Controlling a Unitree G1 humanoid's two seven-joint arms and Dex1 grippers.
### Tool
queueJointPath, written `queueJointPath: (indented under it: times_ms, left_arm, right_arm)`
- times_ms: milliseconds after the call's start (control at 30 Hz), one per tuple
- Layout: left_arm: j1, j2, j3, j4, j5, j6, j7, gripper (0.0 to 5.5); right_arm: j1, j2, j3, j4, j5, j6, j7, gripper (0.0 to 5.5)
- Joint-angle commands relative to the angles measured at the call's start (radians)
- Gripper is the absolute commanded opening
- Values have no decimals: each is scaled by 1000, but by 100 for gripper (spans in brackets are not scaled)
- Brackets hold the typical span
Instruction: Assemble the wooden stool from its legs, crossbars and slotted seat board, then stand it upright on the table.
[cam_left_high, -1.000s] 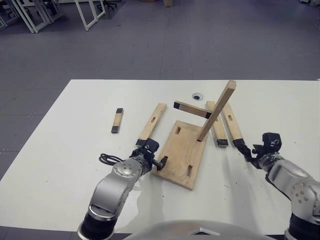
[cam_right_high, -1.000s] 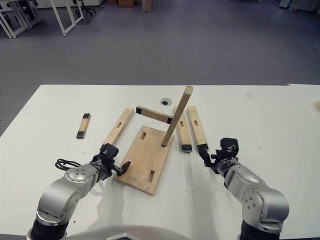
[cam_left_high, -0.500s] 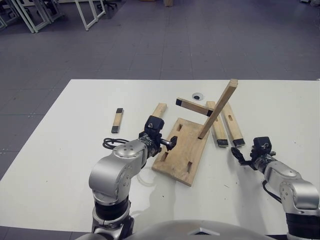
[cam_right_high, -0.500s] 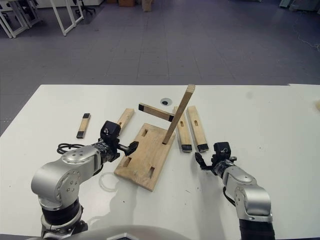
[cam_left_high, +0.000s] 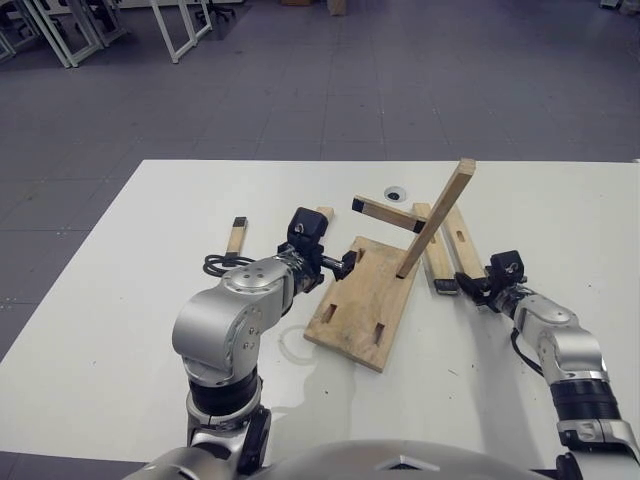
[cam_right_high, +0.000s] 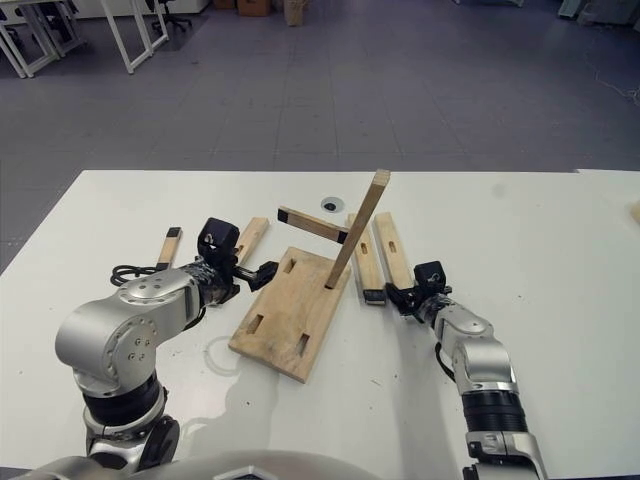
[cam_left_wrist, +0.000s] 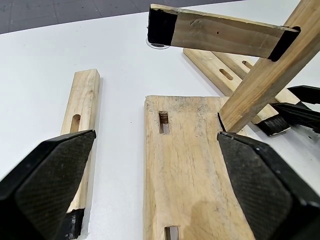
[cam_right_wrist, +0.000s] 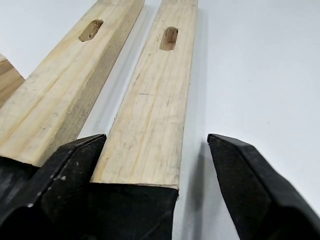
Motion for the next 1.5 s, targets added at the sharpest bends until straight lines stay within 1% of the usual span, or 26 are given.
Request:
queueJointPath:
  times_ms: [33,133,233,300,367,400,433,467,533,567,600,633,700,767,900,1033,1200,1267,1400,1467,1500]
  left_arm:
    - [-16,4,6,14,1,10,16,452]
    - [0,29,0,37,5,-3,15,452]
    - [22,74,-33,55,6,-23,12,452]
    - [26,94,-40,65,0,-41,3,452]
    - [15,120,-10,89,-30,-82,-43,452]
    - [-2,120,42,106,-65,-101,-88,452]
    - [-41,83,160,132,-142,-73,-168,452]
    - [-66,81,236,148,-221,-49,-252,452]
    - [-130,123,382,209,-420,-13,-454,452]
    - [-172,160,447,269,-510,-4,-543,452]
    - [-221,195,520,347,-600,3,-627,452]
    - [-251,220,564,402,-659,7,-674,452]
    - [-324,251,617,541,-734,5,-723,452]
    - [-376,254,616,634,-754,-21,-720,452]
    - [-395,222,566,672,-799,-45,-697,452]
    - [-390,222,522,671,-846,-63,-688,452]
    - [-398,221,514,691,-909,-76,-657,452]
    - [-384,230,503,682,-950,-61,-665,424]
    - [-374,272,500,695,-1016,-46,-673,344]
    - [-378,278,506,715,-1033,-55,-659,317]
    - [-378,273,507,723,-1036,-64,-642,293]
  right_arm:
    - [57,-6,9,120,-47,26,-6,301]
    - [60,2,-22,153,-32,3,-12,252]
    - [48,15,-64,153,-7,-15,-14,204]
    - [19,14,-109,126,17,-14,-24,204]
    - [-42,-7,-201,53,60,0,-55,203]
    - [-85,-24,-259,0,93,16,-78,203]
    - [-129,-42,-310,-68,136,38,-88,203]
    - [-157,-55,-329,-131,167,61,-77,203]
    - [-181,-68,-344,-271,252,107,-27,203]
    - [-209,-67,-369,-332,336,147,-9,203]
    - [-247,-65,-407,-382,488,234,11,203]
    - [-275,-63,-432,-408,596,298,20,203]
    - [-294,-76,-447,-464,896,433,78,203]
    - [-293,-90,-429,-496,1097,515,122,203]
    - [-307,-85,-328,-530,1246,568,113,203]
    - [-271,-49,-180,-578,1240,576,95,203]
    - [-229,-41,-87,-630,1235,565,84,203]
    - [-223,-45,-70,-635,1232,558,84,203]
    - [-225,-59,-58,-622,1229,541,81,203]
    - [-226,-63,-53,-620,1230,536,82,203]
    - [-226,-65,-50,-622,1229,534,84,203]
